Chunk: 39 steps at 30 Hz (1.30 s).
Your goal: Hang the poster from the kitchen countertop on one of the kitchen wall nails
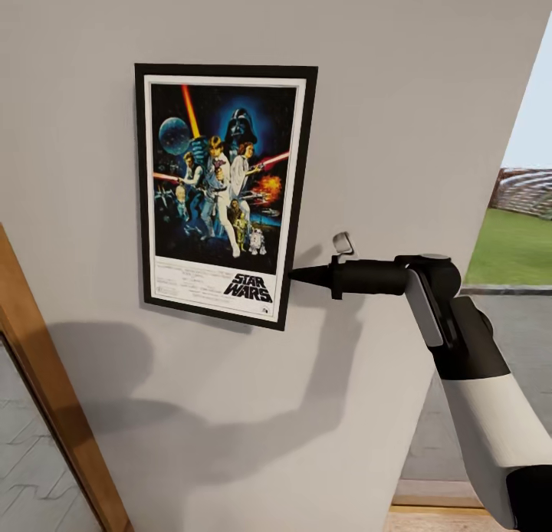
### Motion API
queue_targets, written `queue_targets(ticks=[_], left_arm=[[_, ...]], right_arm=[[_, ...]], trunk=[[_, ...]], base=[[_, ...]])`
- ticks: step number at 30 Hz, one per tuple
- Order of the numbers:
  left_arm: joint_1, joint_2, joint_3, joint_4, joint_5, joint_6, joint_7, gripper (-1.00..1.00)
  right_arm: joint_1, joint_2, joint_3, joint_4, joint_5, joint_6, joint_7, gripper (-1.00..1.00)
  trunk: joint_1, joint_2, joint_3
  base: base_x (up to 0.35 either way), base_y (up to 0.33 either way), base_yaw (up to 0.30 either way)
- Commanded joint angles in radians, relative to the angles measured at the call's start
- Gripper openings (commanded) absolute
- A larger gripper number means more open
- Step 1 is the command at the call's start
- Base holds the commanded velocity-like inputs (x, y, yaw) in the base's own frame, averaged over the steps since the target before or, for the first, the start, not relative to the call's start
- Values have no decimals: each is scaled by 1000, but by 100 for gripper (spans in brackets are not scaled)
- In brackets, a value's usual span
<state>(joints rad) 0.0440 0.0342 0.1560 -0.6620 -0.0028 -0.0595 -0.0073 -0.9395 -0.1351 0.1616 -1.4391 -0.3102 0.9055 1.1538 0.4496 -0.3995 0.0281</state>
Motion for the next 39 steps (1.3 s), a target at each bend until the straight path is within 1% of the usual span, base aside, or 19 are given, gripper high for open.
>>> queue_targets(ticks=[1, 22, 29, 39], left_arm=[[0, 0, 1, -1, 0, -2, -1, 100], [0, 0, 1, -1, 0, -2, -1, 100], [0, 1, 2, -1, 0, -2, -2, 100], [0, 0, 2, -1, 0, -2, -1, 100]], right_arm=[[0, -1, 1, 0, -6, 7, 1, -100], [-1, 0, -3, -16, -4, 13, 1, -100], [-1, 0, -2, -17, -4, 13, 1, -100], [-1, 0, -2, -17, -4, 13, 1, -100]], trunk=[[0, -1, 0], [0, -1, 0], [0, -1, 0], [0, -1, 0]], base=[[0, 4, 0], [0, 0, 0], [0, 84, 0], [0, 12, 0]])
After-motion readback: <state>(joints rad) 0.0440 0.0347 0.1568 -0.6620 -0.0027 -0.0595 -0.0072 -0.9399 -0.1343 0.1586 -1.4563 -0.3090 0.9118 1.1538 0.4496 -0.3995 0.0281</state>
